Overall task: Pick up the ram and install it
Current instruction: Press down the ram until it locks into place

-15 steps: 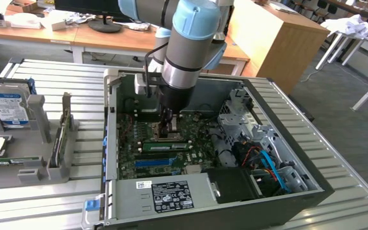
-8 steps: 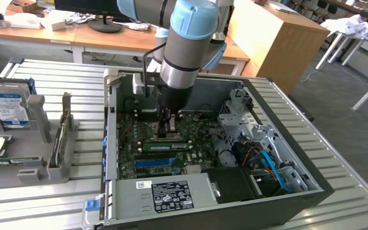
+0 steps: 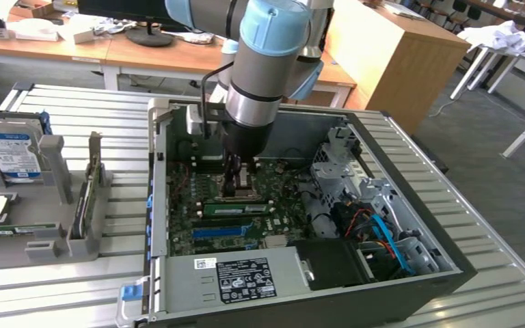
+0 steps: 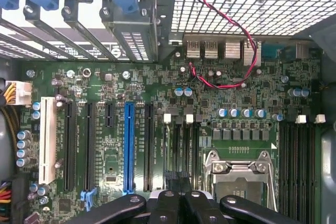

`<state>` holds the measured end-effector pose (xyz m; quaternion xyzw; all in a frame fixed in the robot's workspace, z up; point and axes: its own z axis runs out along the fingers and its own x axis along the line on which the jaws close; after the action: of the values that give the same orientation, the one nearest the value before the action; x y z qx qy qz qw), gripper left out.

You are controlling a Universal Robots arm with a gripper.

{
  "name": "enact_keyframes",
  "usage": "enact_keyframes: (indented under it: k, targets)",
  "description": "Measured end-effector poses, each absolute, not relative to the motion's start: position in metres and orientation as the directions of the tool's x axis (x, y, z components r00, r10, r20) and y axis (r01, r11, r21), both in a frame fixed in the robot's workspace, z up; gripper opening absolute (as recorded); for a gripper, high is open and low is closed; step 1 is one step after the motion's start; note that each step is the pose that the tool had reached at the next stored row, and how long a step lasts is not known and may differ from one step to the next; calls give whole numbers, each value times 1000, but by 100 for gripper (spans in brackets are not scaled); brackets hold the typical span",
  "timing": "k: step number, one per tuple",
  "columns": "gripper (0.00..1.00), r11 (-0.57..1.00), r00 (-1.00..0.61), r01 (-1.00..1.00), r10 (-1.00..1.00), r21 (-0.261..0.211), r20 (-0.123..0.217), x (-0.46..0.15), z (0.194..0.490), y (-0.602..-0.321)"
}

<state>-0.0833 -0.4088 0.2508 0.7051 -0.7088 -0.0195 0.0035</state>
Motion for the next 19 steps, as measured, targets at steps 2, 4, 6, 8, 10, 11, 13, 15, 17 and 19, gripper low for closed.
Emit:
enact_keyframes:
  k: [2,4,6,8,10,11,13,15,17,19]
  targets:
    - [11,5,-6,-999,-1000,33,-23,-83,251,-410]
    - [11,5,-6,-999,-1000,33,-23,-83,251,-411]
    - [11,5,-6,-999,-1000,33,-23,-83,251,-411]
    - [11,5,-6,-999,-1000,33,-23,-83,251,-411]
    - [11,5,-6,-999,-1000,33,-23,-83,251,-411]
    - [11,5,-6,-999,-1000,32,-23,-83,250,-411]
    - [11,5,-6,-999,-1000,33,-23,-83,249,-411]
    - [11,5,-6,-999,-1000,33,-23,-83,247,-411]
    - [11,5,-6,-999,-1000,33,-23,-83,246,-411]
    - [11,5,-6,-999,-1000,33,-23,-83,244,-411]
